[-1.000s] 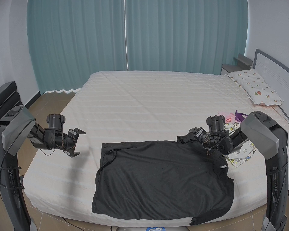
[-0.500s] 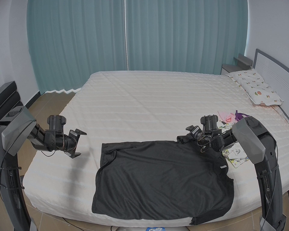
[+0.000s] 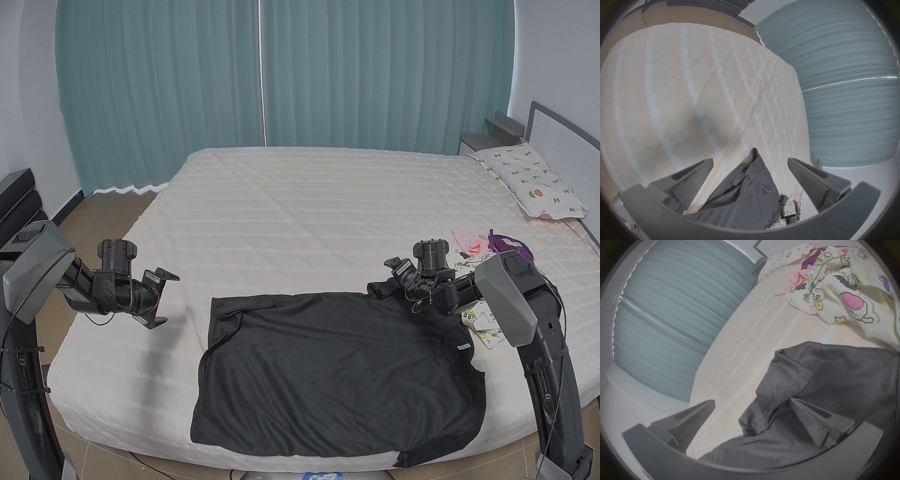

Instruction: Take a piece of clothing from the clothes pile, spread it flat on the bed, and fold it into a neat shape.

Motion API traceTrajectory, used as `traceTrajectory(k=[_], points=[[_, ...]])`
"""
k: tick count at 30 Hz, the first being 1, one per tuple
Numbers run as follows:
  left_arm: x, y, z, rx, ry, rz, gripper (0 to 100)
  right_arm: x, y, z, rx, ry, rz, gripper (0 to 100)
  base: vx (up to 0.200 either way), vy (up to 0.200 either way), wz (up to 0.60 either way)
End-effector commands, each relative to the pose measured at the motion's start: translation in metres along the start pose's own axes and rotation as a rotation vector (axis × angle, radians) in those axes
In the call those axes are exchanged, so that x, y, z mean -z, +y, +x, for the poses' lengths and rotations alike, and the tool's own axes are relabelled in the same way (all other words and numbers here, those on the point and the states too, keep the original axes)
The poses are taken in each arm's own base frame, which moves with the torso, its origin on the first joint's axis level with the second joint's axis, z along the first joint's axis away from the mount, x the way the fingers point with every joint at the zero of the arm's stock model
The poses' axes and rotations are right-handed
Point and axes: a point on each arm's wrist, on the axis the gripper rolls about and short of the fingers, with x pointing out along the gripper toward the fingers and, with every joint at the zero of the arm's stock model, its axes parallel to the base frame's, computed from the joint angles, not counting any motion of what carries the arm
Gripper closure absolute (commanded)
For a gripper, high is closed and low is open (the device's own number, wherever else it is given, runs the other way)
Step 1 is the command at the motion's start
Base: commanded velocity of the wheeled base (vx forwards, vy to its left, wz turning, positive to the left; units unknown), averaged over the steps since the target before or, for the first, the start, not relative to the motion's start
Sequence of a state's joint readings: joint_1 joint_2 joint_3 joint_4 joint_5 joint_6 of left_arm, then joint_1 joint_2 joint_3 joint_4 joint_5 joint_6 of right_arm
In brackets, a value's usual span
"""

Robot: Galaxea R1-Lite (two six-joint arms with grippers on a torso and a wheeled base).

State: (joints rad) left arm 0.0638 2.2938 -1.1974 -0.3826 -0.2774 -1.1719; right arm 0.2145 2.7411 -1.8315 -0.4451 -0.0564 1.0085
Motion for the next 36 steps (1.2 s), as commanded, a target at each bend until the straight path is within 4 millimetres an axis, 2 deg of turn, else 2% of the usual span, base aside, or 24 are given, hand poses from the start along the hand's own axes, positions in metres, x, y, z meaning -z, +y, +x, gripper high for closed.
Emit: traceTrajectory(k=[1, 6, 10, 12, 18, 23, 29, 33, 36], points=[[0.0, 0.001, 0.0, -0.002, 0.001, -0.001, 0, 0.007, -0.01, 0.015, -0.003, -0.004, 0.007, 0, 0.0, 0.0, 0.0], [0.001, 0.002, -0.001, -0.005, 0.002, -0.002, 0, -0.006, 0.001, 0.021, -0.044, -0.104, 0.026, 0, 0.0, 0.0, 0.0], [0.001, 0.002, -0.001, 0.005, -0.001, 0.002, 0, -0.023, 0.023, 0.012, -0.177, -0.201, 0.055, 0, 0.0, 0.0, 0.0], [0.002, 0.003, -0.001, 0.01, -0.005, 0.005, 0, -0.04, 0.038, 0.002, -0.263, -0.26, 0.066, 0, 0.0, 0.0, 0.0], [0.002, 0.003, -0.001, 0.012, -0.006, 0.006, 0, -0.05, 0.042, -0.003, -0.295, -0.288, 0.069, 0, 0.0, 0.0, 0.0], [0.002, 0.003, -0.001, 0.013, -0.004, 0.006, 0, -0.04, 0.035, 0.004, -0.279, -0.274, 0.034, 0, 0.0, 0.0, 0.0], [0.002, 0.003, -0.001, 0.013, -0.004, 0.008, 0, -0.04, 0.032, 0.003, -0.225, -0.244, 0.023, 0, 0.0, 0.0, 0.0], [0.002, 0.002, -0.001, 0.014, -0.005, 0.006, 0, -0.024, 0.015, 0.005, -0.137, -0.18, 0.005, 0, 0.0, 0.0, 0.0], [0.002, 0.003, -0.001, 0.013, -0.004, 0.006, 0, -0.015, 0.011, 0.005, -0.117, -0.153, -0.001, 0, 0.0, 0.0, 0.0]])
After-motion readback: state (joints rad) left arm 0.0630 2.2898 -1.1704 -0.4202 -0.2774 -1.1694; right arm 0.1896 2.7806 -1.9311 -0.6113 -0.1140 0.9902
